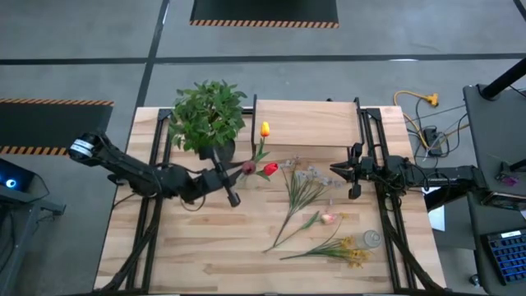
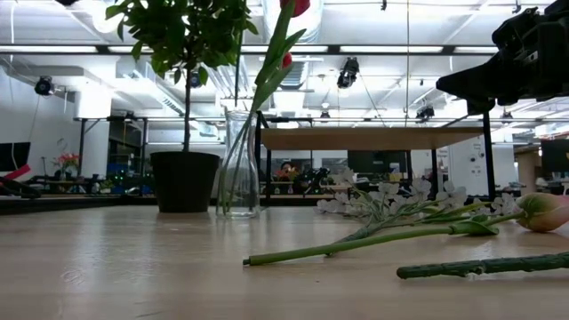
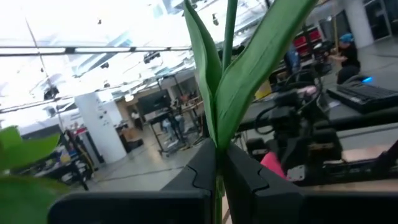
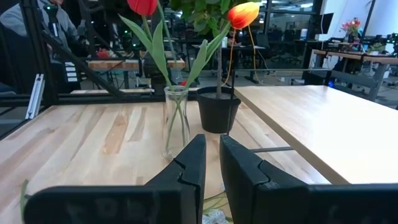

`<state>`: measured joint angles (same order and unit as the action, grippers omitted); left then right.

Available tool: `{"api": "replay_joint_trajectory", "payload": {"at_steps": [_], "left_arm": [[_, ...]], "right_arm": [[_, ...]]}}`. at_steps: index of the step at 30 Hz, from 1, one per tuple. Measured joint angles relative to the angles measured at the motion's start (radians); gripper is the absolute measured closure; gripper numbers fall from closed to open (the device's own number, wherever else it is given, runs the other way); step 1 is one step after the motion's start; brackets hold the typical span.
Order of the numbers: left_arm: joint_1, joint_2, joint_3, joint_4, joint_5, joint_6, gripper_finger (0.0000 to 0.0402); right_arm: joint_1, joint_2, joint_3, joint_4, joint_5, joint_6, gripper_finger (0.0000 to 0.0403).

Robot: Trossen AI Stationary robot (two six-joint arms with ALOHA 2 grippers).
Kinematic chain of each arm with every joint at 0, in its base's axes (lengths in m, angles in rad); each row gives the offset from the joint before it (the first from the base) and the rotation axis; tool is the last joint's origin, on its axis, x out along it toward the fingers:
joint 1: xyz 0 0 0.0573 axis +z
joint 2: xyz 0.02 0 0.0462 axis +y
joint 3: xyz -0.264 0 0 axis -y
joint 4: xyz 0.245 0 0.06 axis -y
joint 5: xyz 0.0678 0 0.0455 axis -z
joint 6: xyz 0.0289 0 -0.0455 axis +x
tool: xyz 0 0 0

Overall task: Pick and place flowers into a vace then onto a shelf
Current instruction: Put the dark red flower into the top transparent vase

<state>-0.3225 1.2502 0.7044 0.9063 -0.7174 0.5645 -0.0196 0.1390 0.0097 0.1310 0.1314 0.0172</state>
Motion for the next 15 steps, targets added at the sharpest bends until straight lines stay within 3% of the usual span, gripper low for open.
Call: {"api": "replay_joint_trajectory", "payload": {"at_steps": [15], "left_arm": [[0.054, 0.000, -0.066, -0.001, 0.011, -0.116, 0.0401]], "right_arm": [[0.000, 0.000, 0.000, 0.000, 0.000, -0.001, 0.0364]]}}
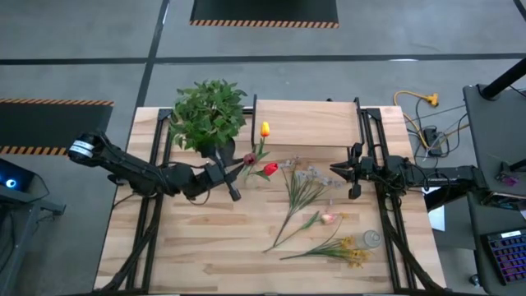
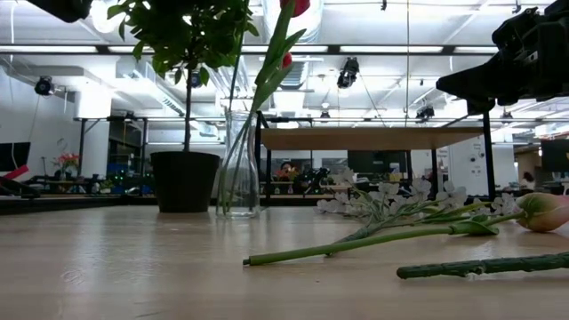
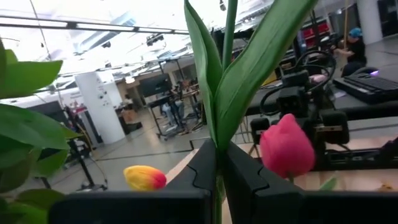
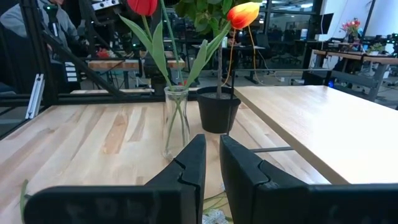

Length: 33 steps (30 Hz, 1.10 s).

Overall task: Pick and place flowers into a vace then onto a shelf
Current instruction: Put the dark red flower into the top transparent vase

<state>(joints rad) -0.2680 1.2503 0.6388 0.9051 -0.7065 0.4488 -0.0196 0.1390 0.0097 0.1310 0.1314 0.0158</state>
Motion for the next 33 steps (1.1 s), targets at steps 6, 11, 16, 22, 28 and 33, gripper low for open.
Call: {"api": "replay_joint_trajectory", "payload": {"at_steps": [6, 11, 16, 22, 28, 33], "left_arm": [[0.000, -0.002, 0.000, 0.004, 0.027, 0.002, 0.0401], [-0.001, -0.003, 0.023, 0.004, 0.045, 0.011, 0.0401], [-0.002, -0.003, 0.066, 0.006, 0.107, 0.001, 0.0401], [-0.002, -0.001, 0.060, -0.005, 0.110, -0.024, 0.0401], [-0.002, 0.011, 0.040, -0.007, 0.108, -0.040, 0.0401], [-0.001, 0.012, 0.018, -0.008, 0.102, -0.040, 0.0401]], "right_arm": [[0.000, 0.000, 0.000, 0.000, 0.000, 0.000, 0.0364], [0.000, 0.000, 0.000, 0.000, 0.000, 0.000, 0.0364], [0.000, 0.000, 0.000, 0.000, 0.000, 0.000, 0.0364], [0.000, 0.000, 0.000, -0.001, 0.000, 0.003, 0.0364], [0.000, 0.000, 0.000, -0.004, 0.000, 0.003, 0.0364], [0.000, 0.000, 0.000, -0.007, 0.000, 0.003, 0.0364]]}}
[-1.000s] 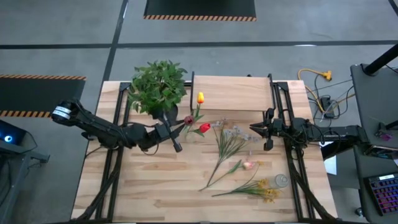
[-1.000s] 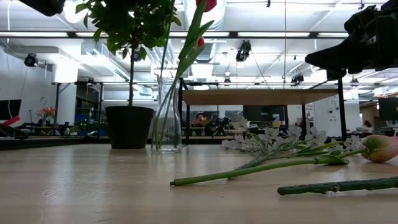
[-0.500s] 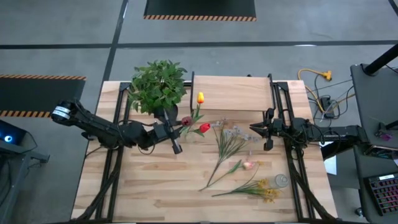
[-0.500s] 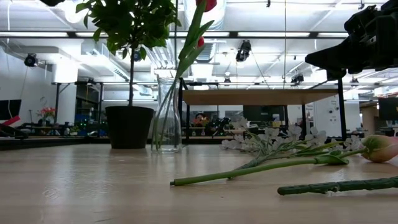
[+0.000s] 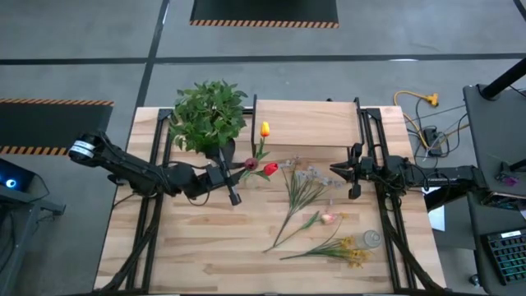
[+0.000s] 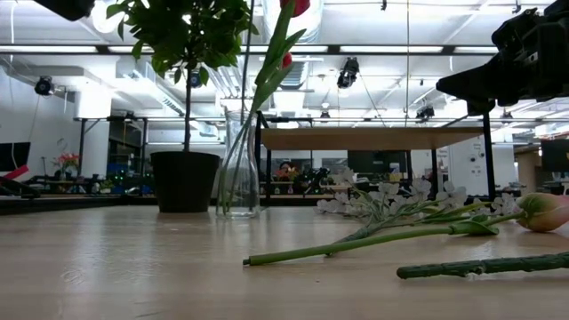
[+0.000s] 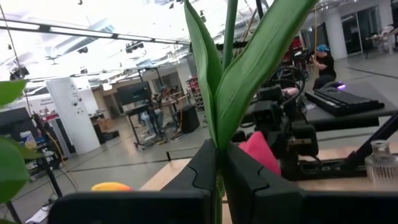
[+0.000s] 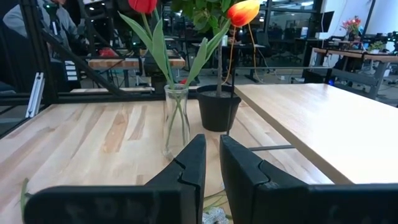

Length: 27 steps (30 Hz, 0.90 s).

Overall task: Pick and place flowers into a vace then onto a shelf
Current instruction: Put the dark red flower into the top transparent vase, then put the white flowers into the bottom transparent vase

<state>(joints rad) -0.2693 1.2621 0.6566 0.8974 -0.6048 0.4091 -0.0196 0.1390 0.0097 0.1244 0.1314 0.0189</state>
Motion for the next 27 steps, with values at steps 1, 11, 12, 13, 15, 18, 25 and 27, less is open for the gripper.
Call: {"api": "replay_joint_trajectory", "payload": {"at_steps": [1, 11, 12, 13, 15, 18, 25, 27], "left_arm": [[0.000, 0.000, -0.004, 0.000, 0.000, 0.000, 0.0401], [0.002, 0.000, -0.024, -0.034, -0.052, -0.011, 0.0333], [0.002, 0.000, -0.024, -0.051, -0.052, -0.011, 0.0319], [0.002, 0.000, -0.024, -0.062, -0.053, -0.011, 0.0304], [0.002, 0.000, -0.024, -0.077, -0.055, -0.011, 0.0270], [-0.002, 0.000, -0.024, -0.079, -0.055, -0.011, 0.0222], [-0.042, -0.016, -0.024, -0.079, -0.053, -0.011, 0.0157], [-0.063, -0.026, -0.024, -0.079, -0.052, 0.004, 0.0153]], "right_arm": [[0.000, 0.000, 0.000, 0.000, 0.000, 0.000, 0.0365], [0.000, 0.000, 0.000, -0.001, 0.000, 0.000, 0.0364], [0.000, 0.000, 0.000, -0.001, 0.000, 0.000, 0.0364], [0.000, 0.000, 0.000, -0.001, 0.000, 0.000, 0.0364], [0.000, 0.000, 0.000, -0.001, 0.000, 0.000, 0.0365], [0.000, 0.000, 0.000, -0.002, 0.000, 0.000, 0.0364], [0.000, 0.000, 0.000, -0.017, 0.000, 0.000, 0.0364], [0.000, 0.000, 0.000, -0.017, 0.000, 0.002, 0.0364]]}}
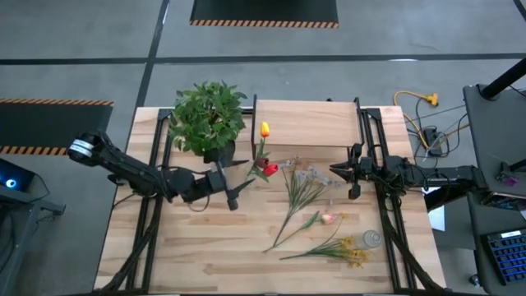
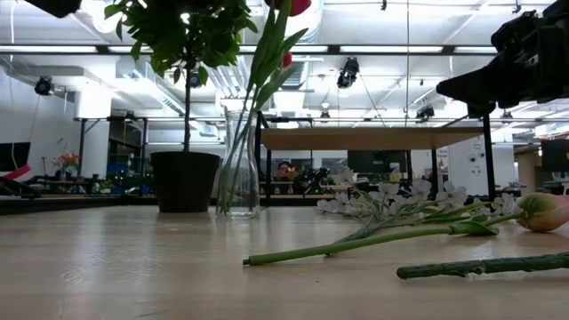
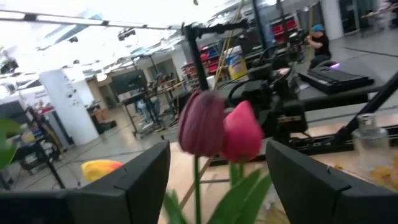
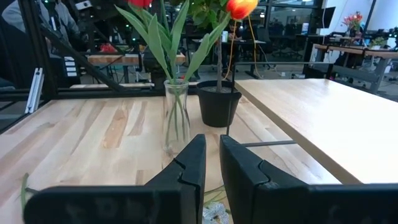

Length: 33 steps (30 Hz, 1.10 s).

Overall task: Pick and place flowers into a vace then onto a shelf
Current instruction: Put the white flowers into the bottom transparent vase

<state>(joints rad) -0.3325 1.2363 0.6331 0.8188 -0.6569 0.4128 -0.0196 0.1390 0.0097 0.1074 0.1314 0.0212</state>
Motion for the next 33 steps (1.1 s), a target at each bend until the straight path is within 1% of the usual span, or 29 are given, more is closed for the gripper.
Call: {"api": "replay_joint_trajectory", "payload": {"at_steps": [3, 6, 12, 15, 19, 22, 28, 33], "left_arm": [[-0.040, -0.025, 0.000, 0.000, 0.000, 0.043, 0.0152], [-0.080, -0.051, 0.000, 0.000, 0.000, 0.046, 0.0151], [-0.162, -0.051, 0.001, 0.000, 0.009, -0.029, 0.0151], [-0.201, -0.033, 0.001, -0.012, 0.019, -0.083, 0.0151], [-0.244, -0.009, 0.002, -0.048, 0.057, -0.178, 0.0151], [-0.267, 0.019, 0.002, -0.050, 0.062, -0.225, 0.0151], [-0.275, 0.082, 0.002, -0.050, 0.061, -0.301, 0.0151], [-0.275, 0.153, 0.024, -0.051, 0.061, -0.318, 0.0151]], "right_arm": [[0.000, 0.000, 0.000, 0.000, 0.000, 0.030, 0.0364], [0.000, 0.000, 0.000, 0.000, 0.000, 0.040, 0.0365], [0.000, 0.000, 0.000, 0.001, 0.000, 0.040, 0.0364], [0.000, 0.000, 0.000, 0.001, 0.000, 0.040, 0.0364], [0.000, 0.000, 0.000, 0.001, 0.000, 0.040, 0.0364], [0.000, 0.000, 0.000, 0.001, 0.000, 0.040, 0.0364], [0.000, 0.000, 0.000, 0.001, 0.000, 0.040, 0.0364], [0.000, 0.000, 0.000, 0.001, -0.001, 0.039, 0.0364]]}}
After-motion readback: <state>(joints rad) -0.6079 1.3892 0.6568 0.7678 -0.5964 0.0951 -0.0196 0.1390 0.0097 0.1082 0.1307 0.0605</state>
